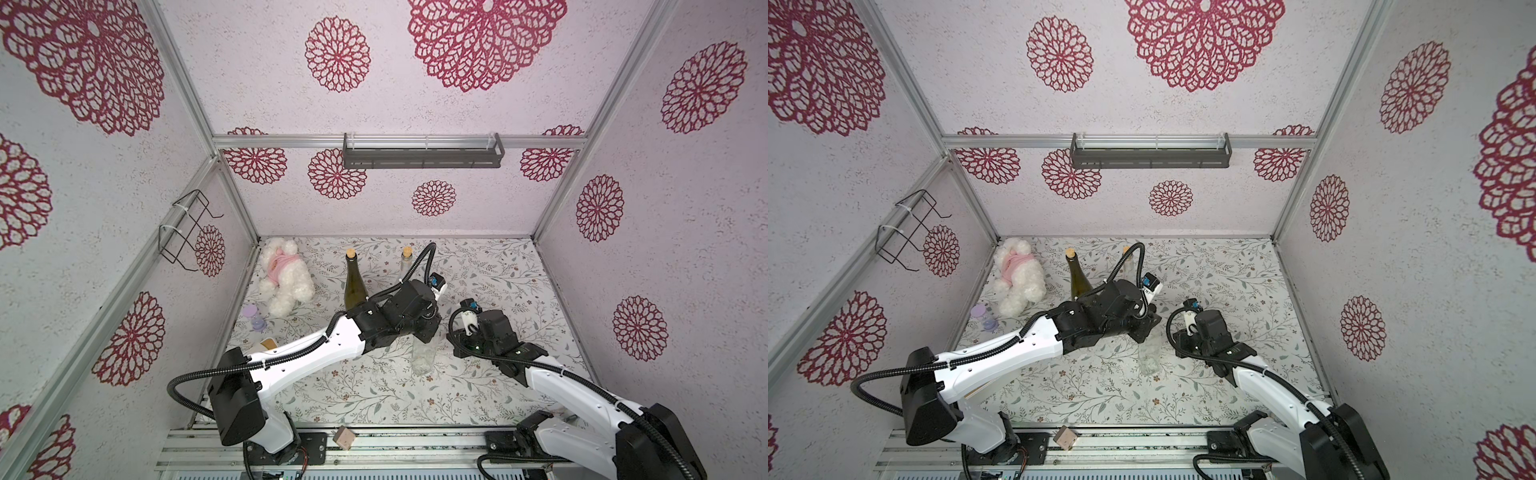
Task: Remove the label from the bottle
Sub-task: Tear open the label from the bottle.
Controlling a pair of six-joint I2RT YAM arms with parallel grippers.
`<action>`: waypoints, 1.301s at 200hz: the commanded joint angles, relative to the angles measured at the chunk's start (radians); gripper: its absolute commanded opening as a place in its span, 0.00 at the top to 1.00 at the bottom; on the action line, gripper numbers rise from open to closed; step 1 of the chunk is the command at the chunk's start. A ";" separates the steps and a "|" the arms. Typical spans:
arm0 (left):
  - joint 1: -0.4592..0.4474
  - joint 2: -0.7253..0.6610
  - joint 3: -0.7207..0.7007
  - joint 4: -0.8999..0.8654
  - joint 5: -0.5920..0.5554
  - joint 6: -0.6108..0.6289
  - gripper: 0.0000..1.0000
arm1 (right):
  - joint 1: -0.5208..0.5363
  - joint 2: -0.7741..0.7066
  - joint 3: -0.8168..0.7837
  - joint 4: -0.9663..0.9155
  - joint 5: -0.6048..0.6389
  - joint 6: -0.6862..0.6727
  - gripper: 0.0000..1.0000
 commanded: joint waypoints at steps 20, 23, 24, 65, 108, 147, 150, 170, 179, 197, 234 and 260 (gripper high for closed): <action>-0.011 -0.016 -0.018 -0.011 0.022 -0.001 0.78 | -0.025 0.010 0.037 0.029 -0.011 -0.023 1.00; -0.011 -0.015 -0.018 -0.011 0.021 -0.001 0.78 | -0.025 0.009 0.037 0.030 -0.011 -0.024 1.00; -0.011 -0.015 -0.018 -0.010 0.022 -0.001 0.78 | -0.026 0.010 0.037 0.031 -0.012 -0.024 1.00; -0.011 -0.015 -0.023 -0.010 0.022 0.000 0.78 | -0.034 0.016 0.031 0.034 -0.017 -0.024 1.00; -0.010 -0.014 -0.021 -0.007 0.024 -0.001 0.78 | -0.044 0.026 0.034 0.034 -0.026 -0.028 1.00; -0.011 -0.018 -0.023 -0.006 0.025 -0.003 0.78 | -0.051 0.034 0.036 0.039 -0.034 -0.028 1.00; -0.010 -0.018 -0.023 -0.005 0.025 -0.003 0.78 | -0.051 0.037 0.037 0.039 -0.035 -0.028 1.00; -0.012 -0.020 -0.023 -0.004 0.026 -0.002 0.78 | -0.056 0.041 0.037 0.040 -0.035 -0.030 1.00; -0.011 -0.020 -0.023 -0.003 0.025 -0.003 0.78 | -0.058 0.042 0.040 0.039 -0.037 -0.031 1.00; -0.011 -0.020 -0.020 0.000 0.021 -0.002 0.78 | -0.061 0.041 0.046 0.026 -0.035 -0.032 1.00; -0.009 -0.020 -0.008 0.017 0.010 -0.001 0.78 | -0.067 0.020 0.061 -0.029 -0.006 -0.026 1.00; -0.011 -0.017 0.018 0.017 0.003 -0.003 0.78 | -0.071 0.014 0.077 -0.101 0.031 -0.008 1.00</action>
